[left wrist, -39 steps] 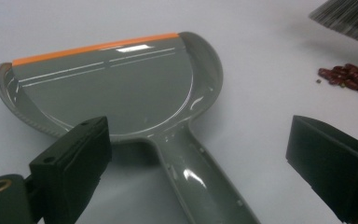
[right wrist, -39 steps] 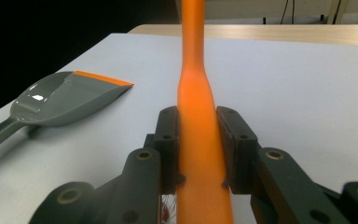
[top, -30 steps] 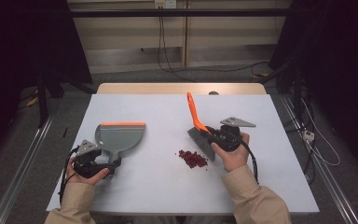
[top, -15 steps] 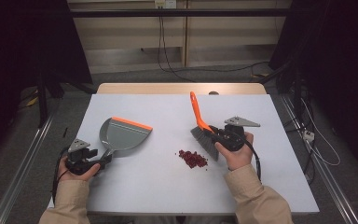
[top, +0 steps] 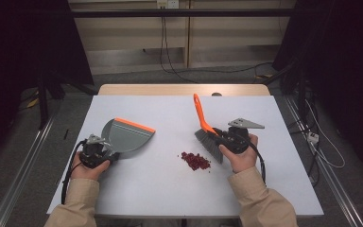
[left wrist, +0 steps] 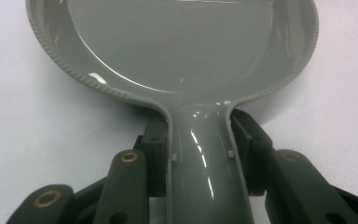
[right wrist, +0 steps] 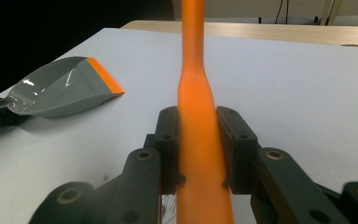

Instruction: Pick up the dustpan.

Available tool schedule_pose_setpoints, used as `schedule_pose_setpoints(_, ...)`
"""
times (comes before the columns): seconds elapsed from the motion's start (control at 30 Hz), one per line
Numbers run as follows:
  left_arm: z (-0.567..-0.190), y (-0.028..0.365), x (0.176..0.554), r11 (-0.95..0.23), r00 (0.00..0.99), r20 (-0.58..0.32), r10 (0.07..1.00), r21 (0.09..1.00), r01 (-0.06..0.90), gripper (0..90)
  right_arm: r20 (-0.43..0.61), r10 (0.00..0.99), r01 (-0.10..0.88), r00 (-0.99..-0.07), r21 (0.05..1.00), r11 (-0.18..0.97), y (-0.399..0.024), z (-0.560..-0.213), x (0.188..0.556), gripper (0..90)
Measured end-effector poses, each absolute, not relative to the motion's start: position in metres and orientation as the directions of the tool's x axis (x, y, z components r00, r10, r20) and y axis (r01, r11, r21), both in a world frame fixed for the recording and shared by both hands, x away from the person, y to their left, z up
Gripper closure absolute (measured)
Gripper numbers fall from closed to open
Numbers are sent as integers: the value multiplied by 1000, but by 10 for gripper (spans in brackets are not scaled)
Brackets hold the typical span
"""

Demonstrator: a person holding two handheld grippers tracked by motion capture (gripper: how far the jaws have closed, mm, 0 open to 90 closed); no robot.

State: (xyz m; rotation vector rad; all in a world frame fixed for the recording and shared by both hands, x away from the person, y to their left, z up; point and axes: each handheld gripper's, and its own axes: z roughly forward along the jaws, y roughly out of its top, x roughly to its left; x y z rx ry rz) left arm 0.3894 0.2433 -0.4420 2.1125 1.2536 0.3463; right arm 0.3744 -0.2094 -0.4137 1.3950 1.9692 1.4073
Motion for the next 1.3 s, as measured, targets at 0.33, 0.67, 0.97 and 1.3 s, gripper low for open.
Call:
schedule_pose_setpoints(0.33, -422, 244, 376, -375, 601, -116, 791, 684, 626, 633, 243, 855, 505, -459, 863, 25, -211, -413, 372, 716)
schedule_pose_setpoints(0.67, -411, 225, 357, -508, 755, -134, 642, 663, 549, 632, 215, 861, 492, -460, 870, 45, -212, -412, 373, 716)
schedule_pose_setpoints(0.97, -414, 203, 346, -624, 844, -124, 522, 619, 477, 632, 179, 871, 482, -458, 873, 74, -211, -415, 371, 716)
schedule_pose_setpoints(1.3, -419, 190, 335, -675, 886, -155, 437, 595, 437, 631, 111, 881, 464, -460, 876, 132, -206, -423, 370, 716)
